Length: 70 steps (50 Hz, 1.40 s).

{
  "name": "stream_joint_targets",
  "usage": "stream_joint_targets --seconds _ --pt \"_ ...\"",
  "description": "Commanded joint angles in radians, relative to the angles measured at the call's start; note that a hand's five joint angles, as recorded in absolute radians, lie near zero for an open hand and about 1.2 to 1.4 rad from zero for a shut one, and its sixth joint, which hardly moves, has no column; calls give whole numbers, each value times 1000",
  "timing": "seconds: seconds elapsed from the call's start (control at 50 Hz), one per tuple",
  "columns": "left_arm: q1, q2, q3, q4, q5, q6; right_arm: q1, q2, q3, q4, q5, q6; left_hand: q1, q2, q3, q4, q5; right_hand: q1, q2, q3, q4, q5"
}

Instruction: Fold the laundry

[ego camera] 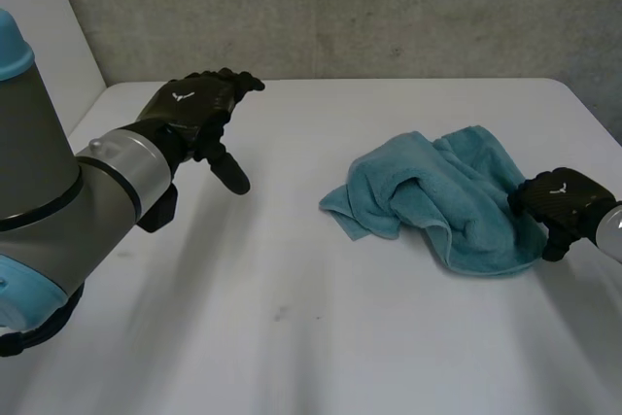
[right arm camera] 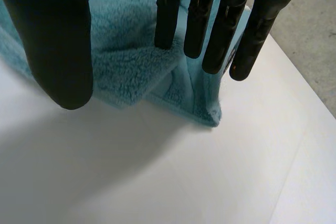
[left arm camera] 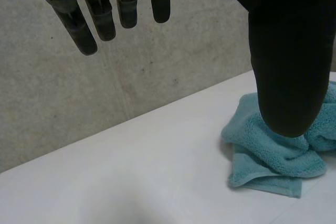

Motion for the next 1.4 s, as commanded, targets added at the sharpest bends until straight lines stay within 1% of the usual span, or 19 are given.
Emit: stream_joint_targets --seconds 0.02,0.12,0.22,0.26,0.34,0.44,0.46,0.48,0.56,0.64,0.68,0.72,0.76,0.82,0.9,0.96,1.04,1.28,1.4 --pt "0 -12 0 0 0 0 8 35 -1 -75 7 -15 9 -2 -13 -3 -19 178 94 94 97 117" --pt "0 -12 0 0 0 0 11 50 -1 -142 7 -13 6 -5 -16 -6 -22 184 99 100 103 123" --pt "0 -12 0 0 0 0 12 70 -2 -188 10 -4 6 -5 -16 -6 -22 304 220 220 223 244" --pt "0 -12 0 0 0 0 12 99 -8 -193 16 -6 6 -5 -16 -6 -22 412 328 328 332 352" --pt "0 -12 -1 0 0 0 14 122 -25 -194 23 -4 6 -5 -16 -6 -22 916 831 832 835 855" --pt "-2 -18 -1 0 2 4 25 104 -54 -193 35 17 0 -11 -22 -12 -28 917 832 833 836 856" --pt "-3 -23 -1 2 2 4 31 89 -57 -190 38 31 0 -11 -22 -12 -28 917 832 833 836 856" --pt "-3 -29 -1 2 2 4 69 -4 -71 -187 42 116 0 -11 -22 -12 -28 917 832 833 836 856" --pt "-25 -72 -3 0 0 -6 133 -140 -111 -182 50 300 6 -5 -16 -6 -22 917 832 833 836 856" --pt "-64 -119 -3 0 0 -9 170 -200 -126 -159 61 408 50 39 28 38 22 917 832 833 836 856" --pt "-81 -142 -6 5 2 -15 189 -212 -128 -133 76 424 112 101 90 99 84 667 583 583 586 606" --pt "-91 -155 -12 19 5 -22 215 -212 -127 -93 114 424 132 121 110 120 104 236 152 152 156 176" --pt "-107 -182 -15 69 10 -38 226 -207 -125 -72 141 418 138 127 116 126 110 125 41 41 45 65" --pt "-133 -231 5 161 16 -53 220 -198 -102 -56 205 408 141 130 119 129 113 99 14 15 18 38" --pt "-152 -306 72 217 63 -58 220 -191 -45 -65 236 407 165 154 143 152 137 96 11 12 15 35" --pt "-158 -383 144 226 127 -61 216 -191 4 -78 231 405 162 151 140 150 134 99 14 15 18 38" --pt "-166 -486 242 241 172 -55 203 -191 64 -105 227 405 156 145 134 144 128 99 14 15 18 38" --pt "-187 -734 502 365 192 -36 183 -191 189 -219 210 405 182 171 160 170 154 102 17 17 21 41" --pt "-190 -832 615 367 206 -18 186 -191 202 -220 208 405 393 382 371 381 365 102 17 17 21 41"
